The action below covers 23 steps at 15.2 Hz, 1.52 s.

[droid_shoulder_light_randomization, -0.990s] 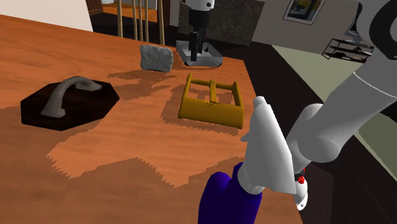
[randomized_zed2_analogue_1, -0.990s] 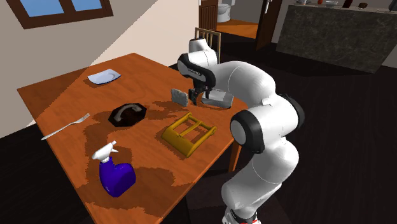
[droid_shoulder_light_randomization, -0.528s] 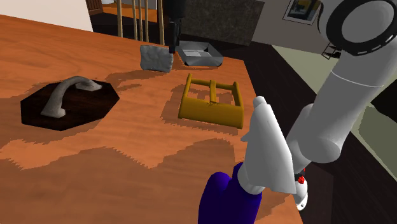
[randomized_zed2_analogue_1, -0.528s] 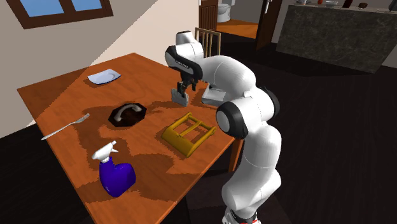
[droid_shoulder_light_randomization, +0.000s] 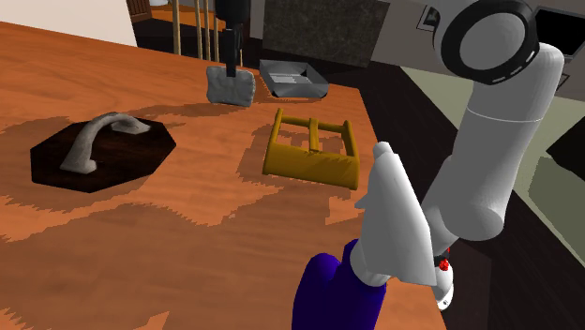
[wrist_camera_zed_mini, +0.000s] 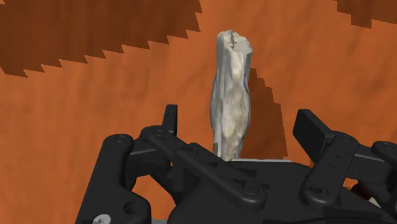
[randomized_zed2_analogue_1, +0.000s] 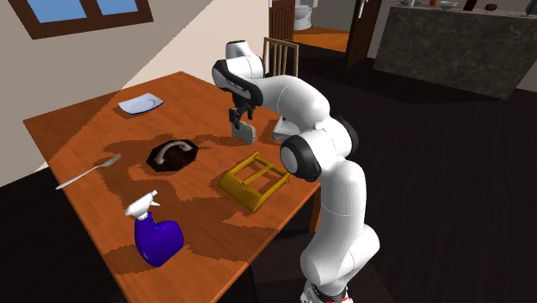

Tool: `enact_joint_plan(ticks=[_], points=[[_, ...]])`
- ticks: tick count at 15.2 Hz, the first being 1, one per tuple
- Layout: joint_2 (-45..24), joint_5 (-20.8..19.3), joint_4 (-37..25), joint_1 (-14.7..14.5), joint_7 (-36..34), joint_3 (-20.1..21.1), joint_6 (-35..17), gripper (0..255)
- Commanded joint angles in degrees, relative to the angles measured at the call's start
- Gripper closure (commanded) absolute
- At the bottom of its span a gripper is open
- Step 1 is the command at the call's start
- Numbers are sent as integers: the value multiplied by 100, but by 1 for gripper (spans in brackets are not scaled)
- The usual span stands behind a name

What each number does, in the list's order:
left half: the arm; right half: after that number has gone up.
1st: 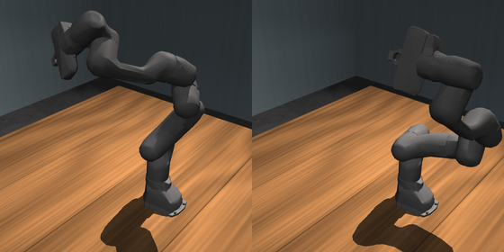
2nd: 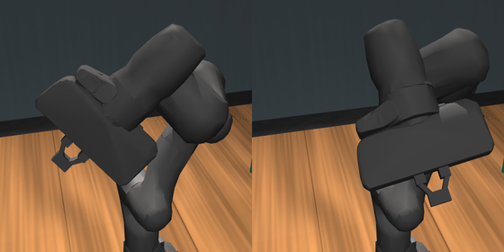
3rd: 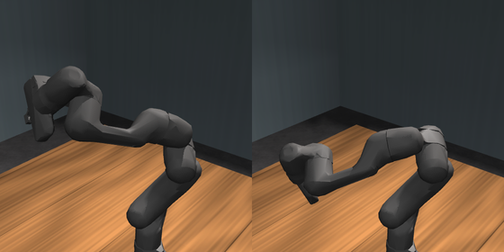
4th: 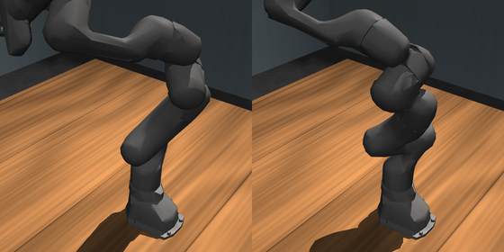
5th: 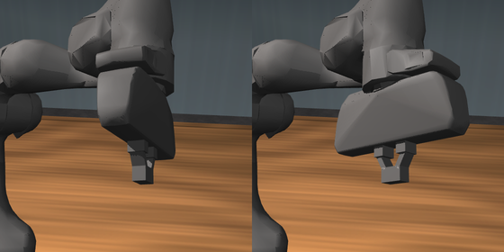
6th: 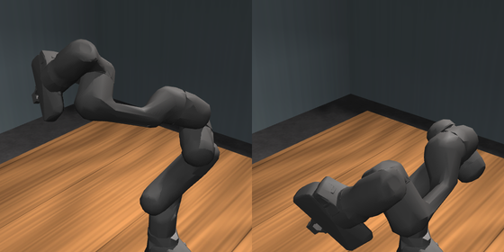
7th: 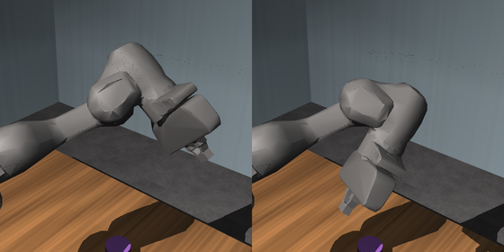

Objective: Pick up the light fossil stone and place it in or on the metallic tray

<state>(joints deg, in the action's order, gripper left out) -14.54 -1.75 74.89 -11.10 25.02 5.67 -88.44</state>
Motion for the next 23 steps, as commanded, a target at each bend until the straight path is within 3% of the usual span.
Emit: enact_joint_plan(ticks=[1, 4, 11, 12, 23], points=[[33, 5, 193, 8, 12, -2, -163, 0], [91, 10, 476, 16, 14, -4, -388, 0], [90, 10, 474, 16, 14, -4, -387, 0], [90, 10, 474, 16, 14, -4, -387, 255], [53, 7, 267, 11, 13, -3, -217, 255]])
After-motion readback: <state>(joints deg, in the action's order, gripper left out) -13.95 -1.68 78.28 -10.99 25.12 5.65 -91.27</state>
